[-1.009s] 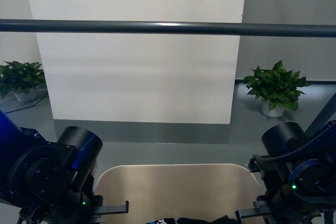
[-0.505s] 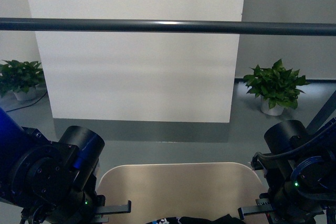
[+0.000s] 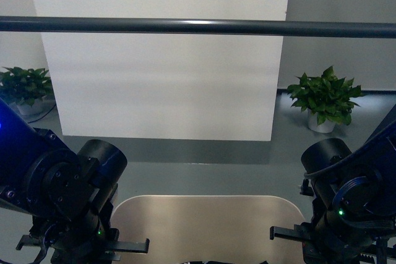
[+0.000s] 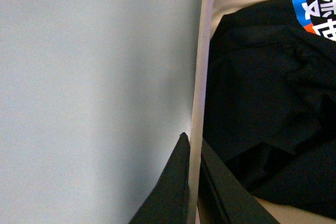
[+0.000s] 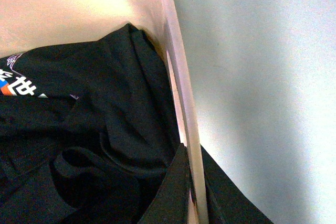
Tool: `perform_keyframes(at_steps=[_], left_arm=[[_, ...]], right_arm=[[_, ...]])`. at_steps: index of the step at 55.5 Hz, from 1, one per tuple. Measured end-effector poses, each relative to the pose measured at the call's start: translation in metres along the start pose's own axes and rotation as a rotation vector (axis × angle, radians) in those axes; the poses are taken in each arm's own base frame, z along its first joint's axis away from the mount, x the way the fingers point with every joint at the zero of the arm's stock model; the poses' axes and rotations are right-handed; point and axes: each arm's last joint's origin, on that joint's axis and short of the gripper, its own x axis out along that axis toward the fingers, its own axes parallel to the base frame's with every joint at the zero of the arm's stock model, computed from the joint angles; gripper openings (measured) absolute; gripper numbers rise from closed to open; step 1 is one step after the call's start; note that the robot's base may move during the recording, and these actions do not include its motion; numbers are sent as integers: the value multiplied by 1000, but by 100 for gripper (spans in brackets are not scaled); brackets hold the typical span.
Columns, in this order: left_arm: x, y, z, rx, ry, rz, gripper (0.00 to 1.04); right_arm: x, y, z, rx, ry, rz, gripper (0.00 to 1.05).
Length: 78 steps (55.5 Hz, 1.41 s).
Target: Move hamper under clothes hanger
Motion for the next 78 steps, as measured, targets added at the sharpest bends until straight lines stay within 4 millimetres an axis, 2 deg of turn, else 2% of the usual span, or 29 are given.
perform_keyframes(at_steps=[22, 34, 47, 51, 64, 71, 78], left_arm=[[12, 0, -7, 11, 25, 15, 4], [17, 0, -13, -9, 44, 13, 4], [19, -2, -17, -46, 66, -7, 5], [19, -3, -18, -58, 80, -12, 13], [19, -6, -16, -84, 85, -39, 42], [16, -8, -8, -87, 61, -40, 58], [7, -8, 14, -88, -8, -12, 83]], right_arm=[[10, 5, -5, -3, 21, -6, 3], [18, 3, -15, -14, 40, -24, 3], [18, 5, -18, -46, 47, -39, 3], [18, 5, -19, -51, 58, -42, 6], [22, 4, -23, -46, 84, -54, 34], [22, 4, -22, -42, 80, -58, 50], [23, 5, -18, -19, 19, -66, 75]])
